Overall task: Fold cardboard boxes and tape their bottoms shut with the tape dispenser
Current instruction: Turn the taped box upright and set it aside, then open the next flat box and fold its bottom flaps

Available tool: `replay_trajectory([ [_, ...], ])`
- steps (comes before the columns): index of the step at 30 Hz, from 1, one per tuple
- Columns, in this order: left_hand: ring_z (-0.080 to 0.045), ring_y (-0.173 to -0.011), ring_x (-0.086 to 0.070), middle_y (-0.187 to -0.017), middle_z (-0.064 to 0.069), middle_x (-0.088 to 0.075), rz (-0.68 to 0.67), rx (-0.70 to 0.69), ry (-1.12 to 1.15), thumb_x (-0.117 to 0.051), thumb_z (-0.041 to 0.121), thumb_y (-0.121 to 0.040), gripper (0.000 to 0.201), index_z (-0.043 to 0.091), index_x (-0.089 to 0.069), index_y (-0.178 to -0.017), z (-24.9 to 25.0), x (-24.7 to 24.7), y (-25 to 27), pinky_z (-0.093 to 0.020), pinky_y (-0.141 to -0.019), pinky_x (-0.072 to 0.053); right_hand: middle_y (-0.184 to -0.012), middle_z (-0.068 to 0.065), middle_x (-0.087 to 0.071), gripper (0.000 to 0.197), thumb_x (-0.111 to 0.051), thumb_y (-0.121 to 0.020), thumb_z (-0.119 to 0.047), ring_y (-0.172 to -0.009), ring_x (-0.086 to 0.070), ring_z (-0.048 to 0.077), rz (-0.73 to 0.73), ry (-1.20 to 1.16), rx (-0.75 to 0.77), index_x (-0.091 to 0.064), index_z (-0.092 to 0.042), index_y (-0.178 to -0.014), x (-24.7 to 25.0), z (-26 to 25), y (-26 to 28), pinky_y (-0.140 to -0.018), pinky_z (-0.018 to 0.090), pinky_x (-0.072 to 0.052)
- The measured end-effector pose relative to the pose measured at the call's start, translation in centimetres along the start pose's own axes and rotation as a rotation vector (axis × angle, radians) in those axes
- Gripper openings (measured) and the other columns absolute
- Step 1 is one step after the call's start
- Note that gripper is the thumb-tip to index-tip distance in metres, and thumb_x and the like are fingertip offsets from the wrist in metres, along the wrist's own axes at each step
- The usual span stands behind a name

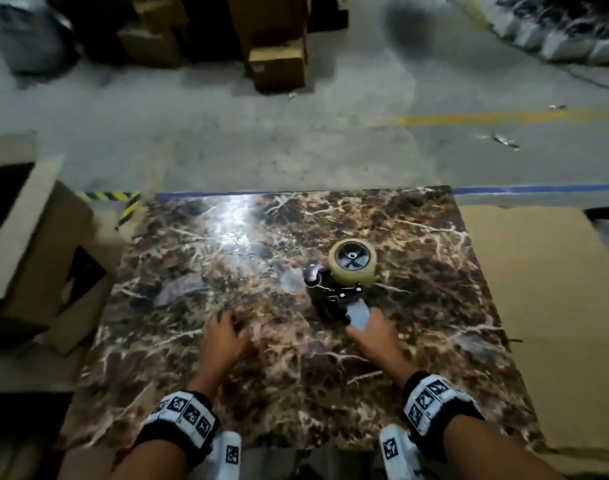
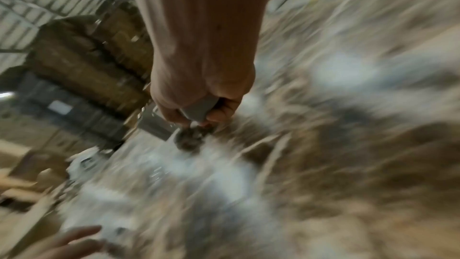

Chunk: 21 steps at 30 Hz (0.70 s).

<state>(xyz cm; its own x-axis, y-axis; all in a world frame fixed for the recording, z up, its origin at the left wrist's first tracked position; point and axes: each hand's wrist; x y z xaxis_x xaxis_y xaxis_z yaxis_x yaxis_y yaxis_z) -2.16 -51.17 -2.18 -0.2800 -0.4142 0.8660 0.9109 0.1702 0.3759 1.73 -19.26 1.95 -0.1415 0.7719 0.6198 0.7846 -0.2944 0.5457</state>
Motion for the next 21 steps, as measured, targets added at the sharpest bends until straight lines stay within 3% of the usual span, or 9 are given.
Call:
replay_trajectory([
  [4, -0.038, -0.121, -0.048, -0.132, -0.023, -0.05, 0.078, 0.235, 0.11, -0.068, 0.033, -0.085, 0.057, 0.003, -0.051, -0.131, -7.2, 2.1, 1.9, -0.044, -0.102, -0.043, -0.105, 0.007, -0.065, 0.05, -0.074, -0.075, -0.041, -0.096, -0.062, 0.024, -0.169, 0.071, 0.209, -0.061, -0.008, -0.111, -7.6, -7.8, -0.7, -0.072, 0.031, -0.046],
  [6, -0.036, -0.122, -0.05, -0.131, -0.02, -0.054, 0.087, 0.2, 0.172, -0.07, 0.025, -0.085, 0.052, 0.002, -0.054, -0.129, -9.8, 2.8, 3.3, -0.042, -0.105, -0.041, -0.104, 0.007, -0.063, 0.053, -0.073, -0.072, -0.041, -0.096, -0.062, 0.025, -0.262, 0.068, 0.281, -0.058, -0.008, -0.112, -11.4, -11.2, -0.4, -0.074, 0.033, -0.049],
  [9, -0.031, -0.138, -0.04, -0.148, -0.012, -0.044, 0.065, 0.127, 0.265, -0.068, 0.017, -0.09, 0.056, 0.006, -0.048, -0.141, -12.3, 2.8, 5.3, -0.04, -0.115, -0.031, -0.105, 0.01, -0.063, 0.054, -0.072, -0.069, -0.041, -0.095, -0.062, 0.028, -0.332, 0.083, 0.352, -0.057, -0.008, -0.11, -16.4, -14.9, -0.3, -0.073, 0.037, -0.05],
  [13, -0.02, -0.139, -0.039, -0.151, -0.003, -0.043, 0.107, 0.117, 0.415, -0.064, 0.011, -0.092, 0.053, 0.013, -0.048, -0.143, -13.9, 2.7, 6.2, -0.032, -0.114, -0.03, -0.103, 0.01, -0.063, 0.048, -0.072, -0.078, -0.041, -0.093, -0.062, 0.029, -0.374, 0.055, 0.361, -0.054, -0.009, -0.109, -20.7, -17.4, 0.2, -0.068, 0.035, -0.047],
  [17, -0.02, -0.132, -0.047, -0.144, -0.005, -0.051, 0.116, 0.182, 0.53, -0.061, 0.01, -0.094, 0.047, 0.016, -0.052, -0.14, -13.9, 3.3, 6.0, -0.026, -0.107, -0.033, -0.101, 0.003, -0.057, 0.056, -0.07, -0.081, -0.056, -0.102, -0.061, 0.029, -0.43, 0.015, 0.32, -0.05, -0.013, -0.112, -21.0, -17.8, 0.7, -0.075, 0.036, -0.048],
  [19, -0.023, -0.13, -0.049, -0.141, -0.007, -0.052, 0.14, 0.196, 0.528, -0.06, 0.011, -0.094, 0.048, 0.015, -0.05, -0.141, -12.9, 3.7, 6.0, -0.032, -0.108, -0.037, -0.106, 0.001, -0.058, 0.056, -0.067, -0.086, -0.055, -0.104, -0.06, 0.025, -0.422, -0.054, 0.302, -0.052, -0.014, -0.121, -19.0, -17.6, 0.9, -0.085, 0.039, -0.051],
  [21, -0.029, -0.126, -0.051, -0.135, -0.013, -0.056, 0.271, 0.1, 0.451, -0.059, 0.01, -0.093, 0.043, 0.008, -0.054, -0.136, -10.8, 4.0, 5.9, -0.039, -0.106, -0.04, -0.113, 0.001, -0.059, 0.058, -0.065, -0.087, -0.056, -0.104, -0.059, 0.021, -0.363, -0.129, 0.308, -0.052, -0.015, -0.126, -16.0, -16.9, 0.4, -0.09, 0.039, -0.051],
])
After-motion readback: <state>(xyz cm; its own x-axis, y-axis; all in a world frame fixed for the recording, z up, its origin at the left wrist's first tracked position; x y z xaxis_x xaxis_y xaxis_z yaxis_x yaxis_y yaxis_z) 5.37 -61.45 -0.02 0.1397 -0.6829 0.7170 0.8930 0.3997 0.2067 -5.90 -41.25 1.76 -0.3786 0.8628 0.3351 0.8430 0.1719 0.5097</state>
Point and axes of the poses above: each hand's wrist, its own y-axis away from the middle knuckle, its own x-axis out of the back of the hand, z = x × y
